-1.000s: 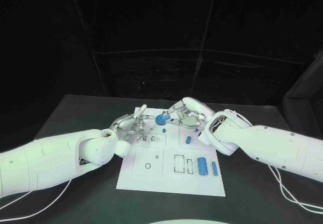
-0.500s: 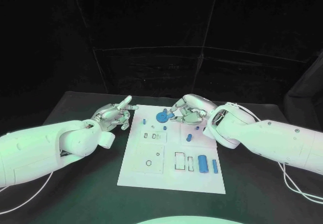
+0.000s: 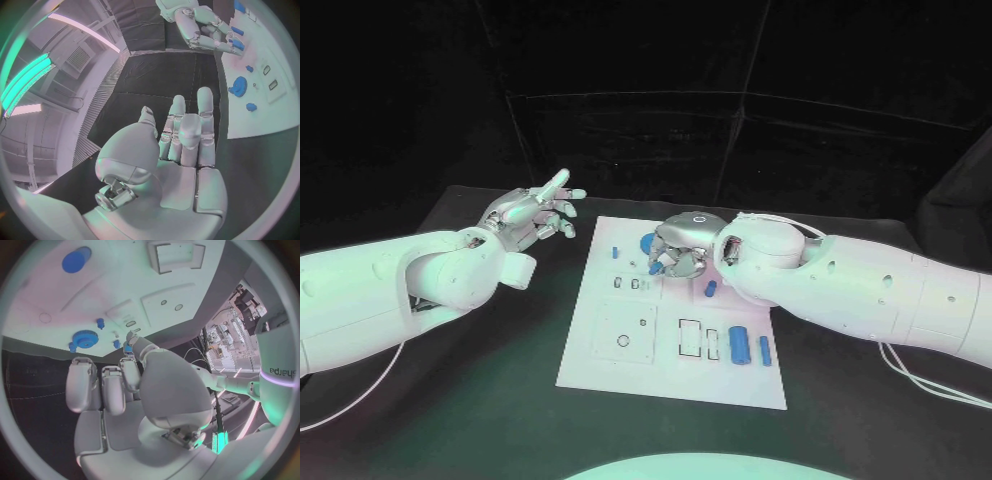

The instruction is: Assemble the parts on the task board

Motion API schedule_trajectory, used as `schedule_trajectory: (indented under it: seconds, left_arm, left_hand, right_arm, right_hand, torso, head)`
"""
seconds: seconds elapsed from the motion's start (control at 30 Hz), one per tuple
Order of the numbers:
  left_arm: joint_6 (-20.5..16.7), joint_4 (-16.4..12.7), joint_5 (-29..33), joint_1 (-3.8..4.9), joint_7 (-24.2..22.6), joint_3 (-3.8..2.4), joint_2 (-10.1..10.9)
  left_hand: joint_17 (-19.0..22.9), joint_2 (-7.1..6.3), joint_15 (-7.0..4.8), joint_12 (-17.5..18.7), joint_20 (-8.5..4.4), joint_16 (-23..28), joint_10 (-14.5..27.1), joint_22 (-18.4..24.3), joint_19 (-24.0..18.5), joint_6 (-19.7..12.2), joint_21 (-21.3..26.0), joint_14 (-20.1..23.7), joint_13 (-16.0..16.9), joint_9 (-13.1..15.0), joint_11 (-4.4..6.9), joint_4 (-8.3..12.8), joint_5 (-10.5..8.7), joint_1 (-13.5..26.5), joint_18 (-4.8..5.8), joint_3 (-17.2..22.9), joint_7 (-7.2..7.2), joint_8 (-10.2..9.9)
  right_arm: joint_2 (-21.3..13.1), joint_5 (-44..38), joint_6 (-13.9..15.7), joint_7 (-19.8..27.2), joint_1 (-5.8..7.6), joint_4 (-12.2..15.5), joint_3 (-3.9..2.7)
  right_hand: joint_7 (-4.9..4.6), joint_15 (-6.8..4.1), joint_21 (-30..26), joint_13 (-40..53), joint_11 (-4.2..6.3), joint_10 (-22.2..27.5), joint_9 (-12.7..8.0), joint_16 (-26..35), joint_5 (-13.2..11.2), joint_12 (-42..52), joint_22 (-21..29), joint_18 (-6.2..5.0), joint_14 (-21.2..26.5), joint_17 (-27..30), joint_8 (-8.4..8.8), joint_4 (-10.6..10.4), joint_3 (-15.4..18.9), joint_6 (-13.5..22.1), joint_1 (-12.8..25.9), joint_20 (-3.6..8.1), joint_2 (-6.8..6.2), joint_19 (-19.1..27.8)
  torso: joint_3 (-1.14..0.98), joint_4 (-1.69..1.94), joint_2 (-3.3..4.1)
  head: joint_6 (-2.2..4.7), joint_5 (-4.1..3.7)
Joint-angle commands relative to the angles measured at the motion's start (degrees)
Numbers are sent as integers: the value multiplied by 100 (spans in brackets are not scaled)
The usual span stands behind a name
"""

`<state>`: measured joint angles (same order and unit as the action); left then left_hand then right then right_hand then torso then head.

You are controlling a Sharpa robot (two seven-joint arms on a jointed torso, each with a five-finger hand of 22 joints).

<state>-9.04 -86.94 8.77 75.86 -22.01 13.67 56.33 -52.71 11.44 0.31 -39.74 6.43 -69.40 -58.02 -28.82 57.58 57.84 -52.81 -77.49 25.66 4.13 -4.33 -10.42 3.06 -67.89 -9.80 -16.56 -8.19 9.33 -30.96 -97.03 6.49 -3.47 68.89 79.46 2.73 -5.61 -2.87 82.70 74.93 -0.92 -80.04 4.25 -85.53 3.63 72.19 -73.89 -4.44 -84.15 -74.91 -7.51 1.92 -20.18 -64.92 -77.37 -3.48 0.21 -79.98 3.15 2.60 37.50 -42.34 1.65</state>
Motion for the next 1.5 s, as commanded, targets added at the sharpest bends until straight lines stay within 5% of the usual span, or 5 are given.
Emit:
schedule_trajectory:
  seconds: [0.03,0.2,0.4,0.77,1.5]
  left_arm:
    - [-42,-75,153,22,-292,-4,8]
    - [-6,-161,171,31,-343,-4,15]
    - [7,-196,177,34,-367,-3,24]
    - [22,-171,179,35,-335,-3,-17]
    - [-53,-141,180,35,-259,-2,-45]
  left_hand:
    - [34,-18,-5,24,9,25,39,16,-24,26,22,36,-23,2,-11,33,-23,-59,-71,1,-61,-17]
    - [66,-8,-2,60,14,50,39,38,-18,31,49,42,-63,4,-15,48,-23,-76,-72,-1,-63,-12]
    - [85,8,0,85,17,65,38,54,-14,34,68,45,-91,6,-16,61,-23,-96,-72,4,-63,-8]
    - [84,16,1,100,18,66,39,62,-11,34,78,43,-108,6,-18,67,-22,-104,-73,5,-64,-7]
    - [70,25,2,120,20,59,36,75,-1,34,91,31,-134,6,-20,77,-23,-117,-74,4,-68,-5]
  right_arm:
    - [120,-616,-520,-281,26,-121,22]
    - [312,-670,-496,-234,31,-306,148]
    - [472,-690,-334,-165,22,-472,209]
    - [588,-592,-136,7,10,-595,231]
    - [738,-905,-369,-371,9,-593,246]
  right_hand:
    - [47,-20,0,-20,22,44,84,11,-24,-50,28,80,-414,-715,-191,-3,27,-51,38,2,14,15]
    - [53,-24,-1,-28,29,51,84,13,-21,-62,28,80,-413,-715,-194,0,21,-50,30,5,32,16]
    - [53,-25,-1,-24,30,49,83,12,-21,-58,26,80,-413,-716,-194,2,20,-48,26,6,34,15]
    - [30,-20,-8,-43,19,69,67,26,-22,-87,34,80,-408,-698,-165,3,38,15,41,9,25,21]
    - [-11,8,1,-116,-15,146,29,65,-25,-188,7,87,-394,-645,-110,33,86,103,52,-10,-38,3]
  torso:
    - [-15,0,1]
    - [-18,0,10]
    - [-41,-4,14]
    - [-40,-18,8]
    - [-27,-3,9]
  head:
    - [-41,3]
    - [-74,13]
    - [-111,56]
    - [-139,85]
    - [-208,65]
